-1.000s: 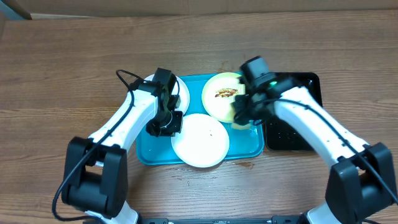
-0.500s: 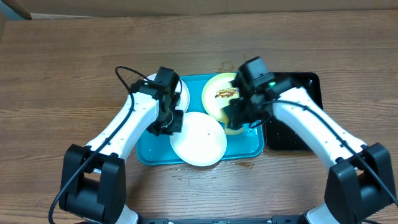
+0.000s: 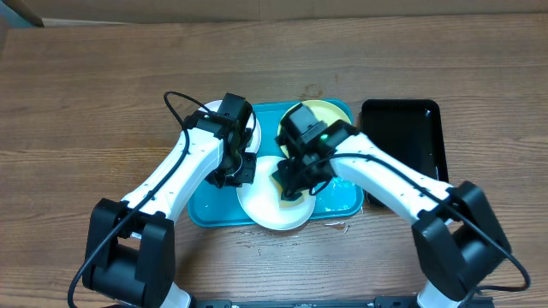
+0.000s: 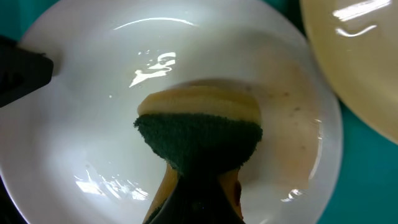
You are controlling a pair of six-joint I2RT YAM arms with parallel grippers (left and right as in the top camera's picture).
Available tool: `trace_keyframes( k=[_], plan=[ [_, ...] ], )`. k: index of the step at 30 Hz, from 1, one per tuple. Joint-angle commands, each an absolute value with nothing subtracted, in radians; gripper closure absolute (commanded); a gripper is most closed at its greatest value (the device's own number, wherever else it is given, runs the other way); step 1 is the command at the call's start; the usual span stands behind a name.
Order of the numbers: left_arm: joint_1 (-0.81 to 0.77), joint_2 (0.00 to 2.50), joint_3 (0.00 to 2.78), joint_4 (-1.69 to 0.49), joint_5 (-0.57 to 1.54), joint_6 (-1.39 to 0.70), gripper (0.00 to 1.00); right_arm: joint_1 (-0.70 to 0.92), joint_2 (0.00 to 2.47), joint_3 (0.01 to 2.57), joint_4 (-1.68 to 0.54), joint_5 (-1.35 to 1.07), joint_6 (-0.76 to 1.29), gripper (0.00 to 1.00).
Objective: Clean dirty plates on tray and stack at the side
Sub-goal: 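Continue scrubbing the white plate surface with the right-held sponge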
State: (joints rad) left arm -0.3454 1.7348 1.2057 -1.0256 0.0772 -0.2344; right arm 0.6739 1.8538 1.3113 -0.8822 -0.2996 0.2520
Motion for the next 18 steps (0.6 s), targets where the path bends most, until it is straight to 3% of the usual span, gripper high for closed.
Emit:
trace_keyframes(
  k=[1, 18],
  plan=[
    [-0.349, 1.740, 1.224, -1.024, 0.075, -0.252, 0.96, 0.694, 1.875, 1.317, -0.857, -0.308, 0.270, 0.96],
    [-0.349, 1.740, 1.224, -1.029, 0.078, -0.252, 0.96, 0.694, 1.882, 1.212, -0.792, 0.000, 0.452, 0.96]
  ],
)
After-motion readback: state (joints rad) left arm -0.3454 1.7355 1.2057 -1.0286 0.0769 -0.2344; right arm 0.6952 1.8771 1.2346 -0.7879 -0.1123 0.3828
